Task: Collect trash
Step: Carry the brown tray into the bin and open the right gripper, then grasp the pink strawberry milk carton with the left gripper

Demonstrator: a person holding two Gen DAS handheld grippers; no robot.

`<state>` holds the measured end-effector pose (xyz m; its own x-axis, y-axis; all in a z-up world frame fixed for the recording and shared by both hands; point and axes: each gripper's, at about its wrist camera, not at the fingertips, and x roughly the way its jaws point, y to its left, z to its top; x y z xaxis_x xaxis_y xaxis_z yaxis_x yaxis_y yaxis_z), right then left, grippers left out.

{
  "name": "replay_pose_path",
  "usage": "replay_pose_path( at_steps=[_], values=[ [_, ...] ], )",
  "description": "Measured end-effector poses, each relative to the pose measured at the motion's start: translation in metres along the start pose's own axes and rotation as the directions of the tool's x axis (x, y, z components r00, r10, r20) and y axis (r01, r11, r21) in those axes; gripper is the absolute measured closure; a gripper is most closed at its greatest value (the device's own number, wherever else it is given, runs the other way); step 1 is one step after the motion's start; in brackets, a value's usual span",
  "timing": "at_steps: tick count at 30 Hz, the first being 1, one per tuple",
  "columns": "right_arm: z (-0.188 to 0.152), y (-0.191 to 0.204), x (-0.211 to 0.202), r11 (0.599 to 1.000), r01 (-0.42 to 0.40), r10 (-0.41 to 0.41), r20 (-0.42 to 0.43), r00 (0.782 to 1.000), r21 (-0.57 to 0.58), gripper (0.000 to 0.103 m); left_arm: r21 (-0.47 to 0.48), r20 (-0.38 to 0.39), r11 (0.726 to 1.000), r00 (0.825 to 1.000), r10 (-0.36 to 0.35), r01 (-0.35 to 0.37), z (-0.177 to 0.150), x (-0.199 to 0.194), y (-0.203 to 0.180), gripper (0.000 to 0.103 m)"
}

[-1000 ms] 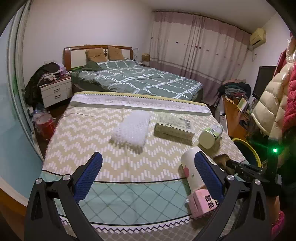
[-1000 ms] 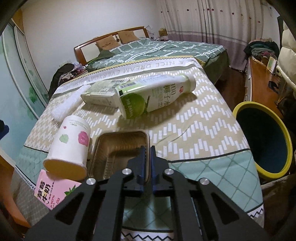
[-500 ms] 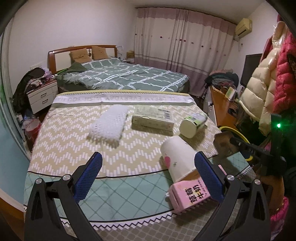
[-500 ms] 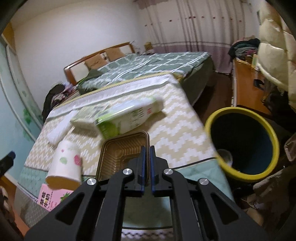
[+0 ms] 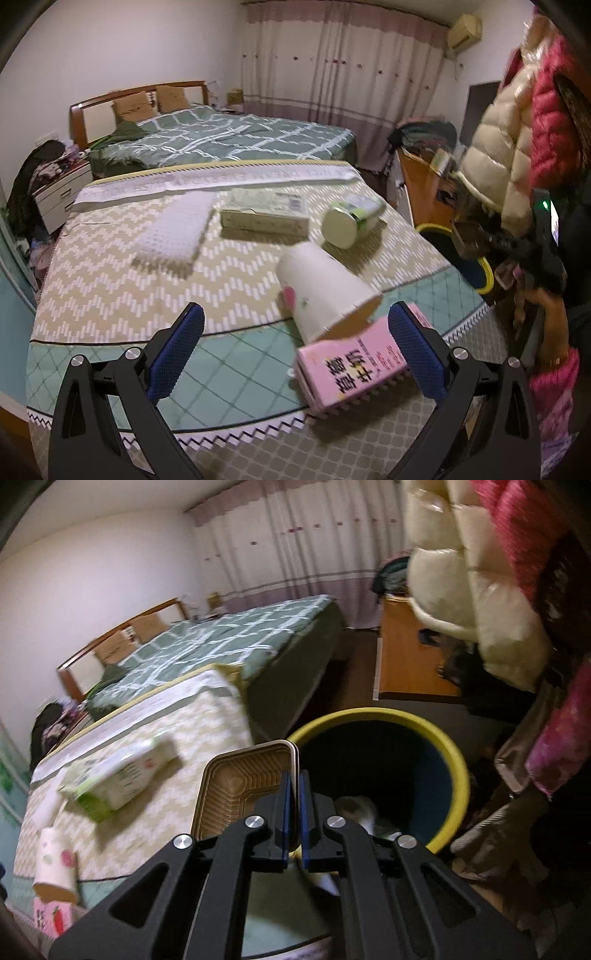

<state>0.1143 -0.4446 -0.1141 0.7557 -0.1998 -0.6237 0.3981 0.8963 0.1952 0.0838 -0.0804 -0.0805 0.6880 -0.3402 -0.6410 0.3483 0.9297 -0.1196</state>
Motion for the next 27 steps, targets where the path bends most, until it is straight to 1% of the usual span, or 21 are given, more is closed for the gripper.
replay_pose_path(
  at_steps=[6, 13, 16, 18, 22, 27],
  values=[
    [0.007, -0.021, 0.015, 0.997, 0.067, -0.067, -0.003, 0.998, 0.037, 0.098, 0.033, -0.066, 0.999, 0.997, -0.026, 0.029, -0.014, 0.011, -0.014, 0.005],
    [0.013, -0.030, 0.027, 0.992, 0.111, -0.110, -0.006, 0.994, 0.065, 0.098, 0.055, -0.114, 0.997, 0.993, -0.039, 0.045, -0.026, 0.020, -0.024, 0.005],
    [0.015, -0.032, 0.029, 0.991, 0.117, -0.116, -0.006, 0.993, 0.071, 0.093, 0.056, -0.126, 0.997, 0.991, -0.041, 0.048, -0.027, 0.023, -0.025, 0.005],
    [0.015, -0.032, 0.029, 0.990, 0.121, -0.121, -0.005, 0.993, 0.072, 0.085, 0.054, -0.130, 0.997, 0.990, -0.045, 0.052, -0.028, 0.025, -0.025, 0.005],
    [0.017, -0.034, 0.029, 0.990, 0.121, -0.121, -0.002, 0.993, 0.077, 0.084, 0.054, -0.137, 0.997, 0.989, -0.051, 0.059, -0.029, 0.027, -0.025, 0.005],
    [0.013, -0.029, 0.021, 0.993, 0.097, -0.098, 0.010, 0.995, 0.070, 0.081, 0.058, -0.150, 0.997, 0.987, -0.051, 0.060, -0.029, 0.032, -0.029, 0.005]
  ],
)
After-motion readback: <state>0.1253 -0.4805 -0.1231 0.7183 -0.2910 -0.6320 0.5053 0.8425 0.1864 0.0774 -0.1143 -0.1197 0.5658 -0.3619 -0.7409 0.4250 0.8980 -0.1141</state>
